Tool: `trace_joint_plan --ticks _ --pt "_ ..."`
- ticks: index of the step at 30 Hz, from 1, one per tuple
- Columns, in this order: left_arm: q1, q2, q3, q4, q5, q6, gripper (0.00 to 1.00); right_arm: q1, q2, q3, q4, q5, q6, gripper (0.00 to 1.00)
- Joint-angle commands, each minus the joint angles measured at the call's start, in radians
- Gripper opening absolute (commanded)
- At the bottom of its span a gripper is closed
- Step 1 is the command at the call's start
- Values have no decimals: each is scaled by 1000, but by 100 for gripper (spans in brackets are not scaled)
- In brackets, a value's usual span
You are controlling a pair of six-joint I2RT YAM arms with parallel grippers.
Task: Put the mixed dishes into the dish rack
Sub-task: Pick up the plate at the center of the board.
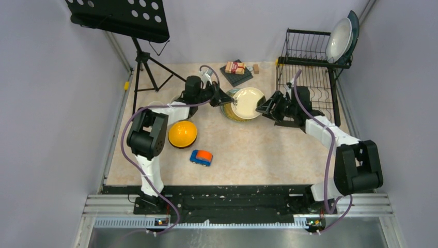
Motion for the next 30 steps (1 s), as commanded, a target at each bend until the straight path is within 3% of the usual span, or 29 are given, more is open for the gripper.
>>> trace_joint_plan --ticks 1,4,11,15,18,21,25,28,30 --pt "-6 -73 -15 113 46 -34 0 16 -65 -24 158 -27 44 48" --pt "-13 -73 -6 126 57 -44 0 16 -70 -33 188 -31 55 44" --pt "-29 -75 -22 176 62 -75 0 16 -79 -47 227 -47 73 22" --pt "-32 -70 -16 185 67 -83 0 16 -86 -38 228 -54 61 0" --pt "-35 -68 -13 193 72 -88 2 16 -89 -15 177 -46 23 0" --pt "-40 -68 -11 201 78 -92 22 16 -91 9 129 -38 -9 0" --pt "-51 -64 2 199 97 -79 38 15 -97 28 99 -39 -36 0" --pt "-60 -60 5 210 113 -72 39 15 -97 31 102 -54 -30 0" --pt "-60 -62 5 204 111 -64 28 16 -98 30 105 -61 -29 0"
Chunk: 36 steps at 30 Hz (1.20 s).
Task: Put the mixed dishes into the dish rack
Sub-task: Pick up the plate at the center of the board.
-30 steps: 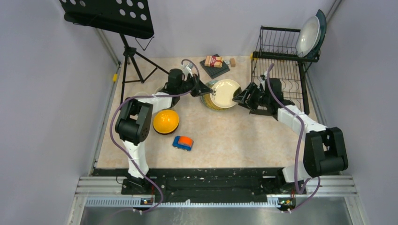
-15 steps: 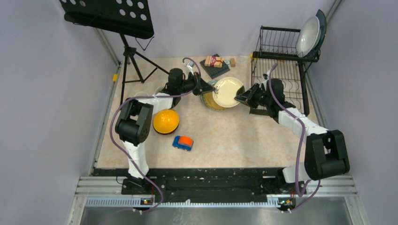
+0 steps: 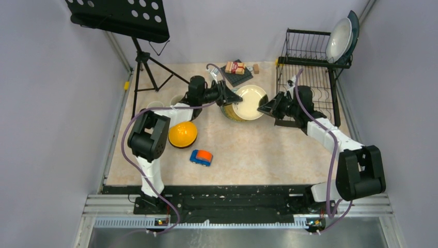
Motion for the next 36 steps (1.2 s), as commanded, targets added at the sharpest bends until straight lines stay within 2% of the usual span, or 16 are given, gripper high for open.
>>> trace_joint_plan --ticks 1,6,8,10,16,19,24,27,29,36 --pt "-6 -42 21 50 28 29 21 12 -43 57 32 -37 -20 0" --pt "-5 -52 22 4 1 55 2 12 -58 49 43 -48 -17 0" --pt "-5 -48 26 9 6 48 0 12 -68 46 47 -47 -12 0" --pt "-5 -47 30 10 11 47 0 12 -77 45 51 -46 -6 9" --pt "-4 -31 30 92 56 -4 0 12 -99 30 76 -18 41 44" --pt "-3 -23 27 169 85 -51 0 11 -106 3 112 -2 79 49" --pt "2 -21 34 199 96 -68 0 8 -140 -34 149 61 117 46" --pt "6 -15 43 202 107 -74 0 6 -162 -45 176 61 120 37" --pt "8 -17 39 206 104 -75 0 7 -167 -36 173 51 103 27" --pt "8 -1 39 252 109 -113 0 11 -161 55 30 54 -42 10"
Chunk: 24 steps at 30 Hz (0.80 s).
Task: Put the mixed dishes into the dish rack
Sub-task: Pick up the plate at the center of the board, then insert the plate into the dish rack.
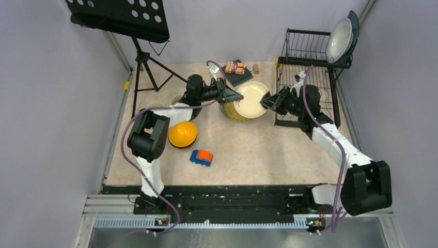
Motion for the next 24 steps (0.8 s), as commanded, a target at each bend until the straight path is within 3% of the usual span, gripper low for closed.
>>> trace_joint_plan --ticks 1,4,10,12,14,24 --pt "5 2 38 118 22 -27 0 12 -30 93 -58 17 -91 7" --pt "5 2 37 108 23 -22 10 18 -34 120 -98 41 -118 0" --pt "5 -31 30 26 -8 35 57 42 -37 183 -202 118 -185 0" --pt "5 -52 31 -25 -26 76 82 45 -39 203 -238 154 -203 0" --pt "5 -76 28 -86 -55 125 88 45 -41 224 -269 180 -227 0" --pt "5 -249 -12 -361 -294 392 95 46 -52 402 -403 316 -388 0"
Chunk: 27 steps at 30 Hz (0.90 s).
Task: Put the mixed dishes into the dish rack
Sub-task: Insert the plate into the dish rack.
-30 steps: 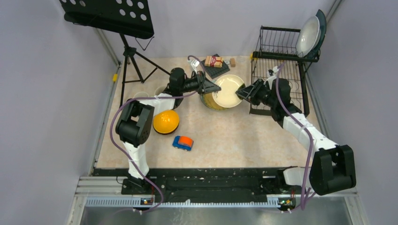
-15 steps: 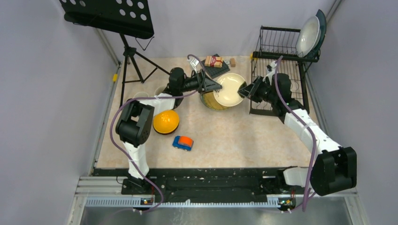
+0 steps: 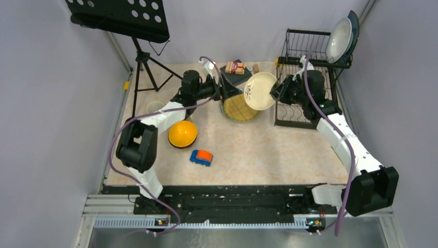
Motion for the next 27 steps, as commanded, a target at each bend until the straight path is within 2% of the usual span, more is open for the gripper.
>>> trace_joint_plan --ticks 1,6,12,27 --pt "5 -122 -13 -100 -138 158 95 12 -52 145 -29 91 -110 0" --pt "5 -163 -15 -142 -184 195 96 11 -55 232 -58 173 -200 0" --pt "9 -172 -5 -164 -135 181 98 11 -73 313 16 302 -333 0" --pt "82 -292 -106 -159 -168 219 99 9 91 636 -58 696 -621 0"
